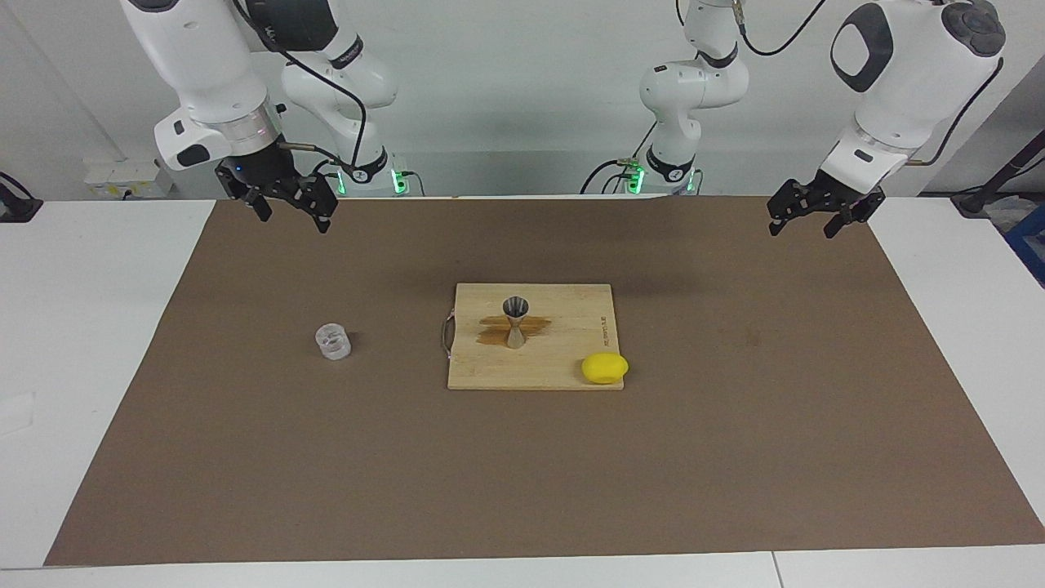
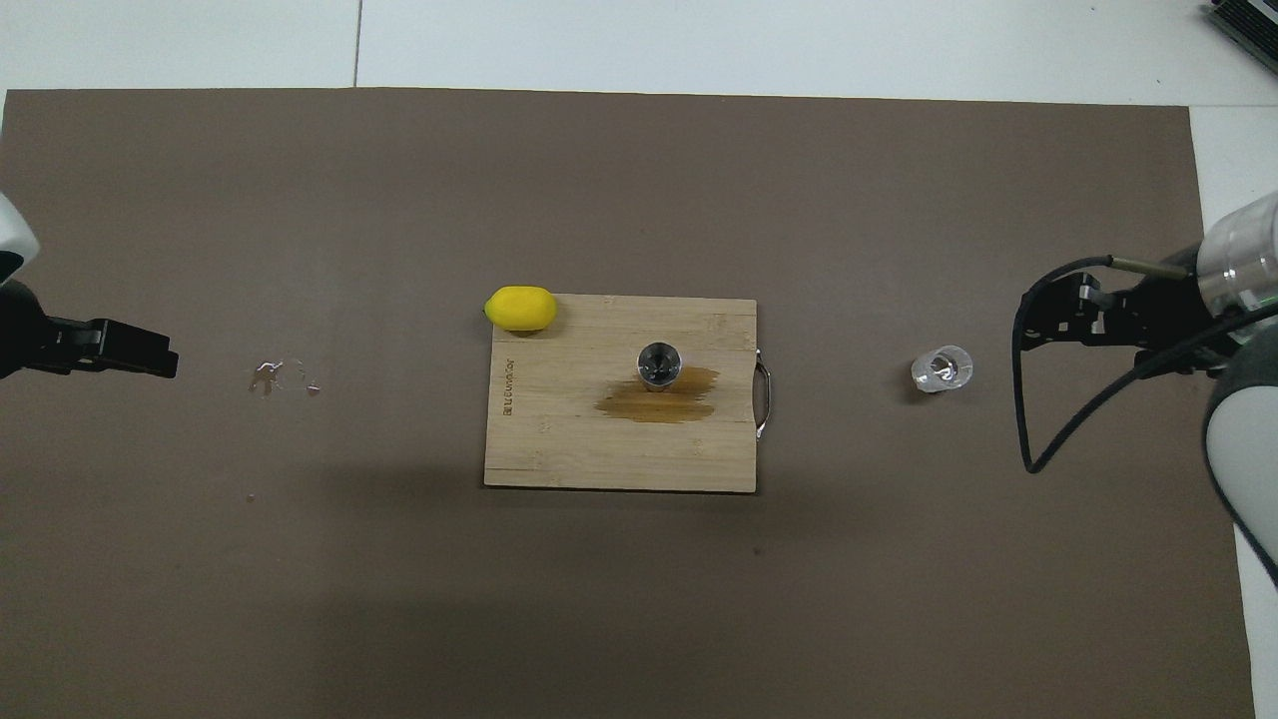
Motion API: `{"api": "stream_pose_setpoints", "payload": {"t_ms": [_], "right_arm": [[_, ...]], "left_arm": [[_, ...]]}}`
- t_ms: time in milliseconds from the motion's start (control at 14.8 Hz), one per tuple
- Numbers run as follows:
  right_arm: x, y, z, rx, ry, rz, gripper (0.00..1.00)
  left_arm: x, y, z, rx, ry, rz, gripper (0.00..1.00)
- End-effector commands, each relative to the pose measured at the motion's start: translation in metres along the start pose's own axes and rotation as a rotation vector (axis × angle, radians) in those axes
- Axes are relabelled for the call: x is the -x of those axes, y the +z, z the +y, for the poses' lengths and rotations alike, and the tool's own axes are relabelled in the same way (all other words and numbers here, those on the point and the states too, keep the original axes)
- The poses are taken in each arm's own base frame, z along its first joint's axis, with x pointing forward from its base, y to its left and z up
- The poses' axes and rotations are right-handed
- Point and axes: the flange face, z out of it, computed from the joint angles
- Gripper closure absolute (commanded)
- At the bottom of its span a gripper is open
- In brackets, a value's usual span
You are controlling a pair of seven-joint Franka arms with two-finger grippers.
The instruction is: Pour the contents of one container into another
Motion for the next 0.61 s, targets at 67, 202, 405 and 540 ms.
{"api": "stream_pose_setpoints", "payload": {"t_ms": [67,202,405,540], "right_arm": [[-0.003,0.002,0.011,-0.004,-0.083,-0.018,0.0],[-0.005,0.004,0.013,0.0,-0.122,-0.022,0.0],[0.0,0.006,0.007,0.034,-0.149,-0.02,0.0],[0.002,0.006,0.003,0.048,-0.146,-0.014,0.0]], "left_arm": [[0.001,-0.001,-0.004,-0.016,-0.017,-0.009,0.0],[0.002,-0.002,-0.004,-0.016,-0.017,-0.007,0.0],[0.001,-0.001,-0.005,-0.015,-0.017,-0.009,0.0],[0.001,-0.001,-0.005,-0.016,-0.017,-0.007,0.0]]}}
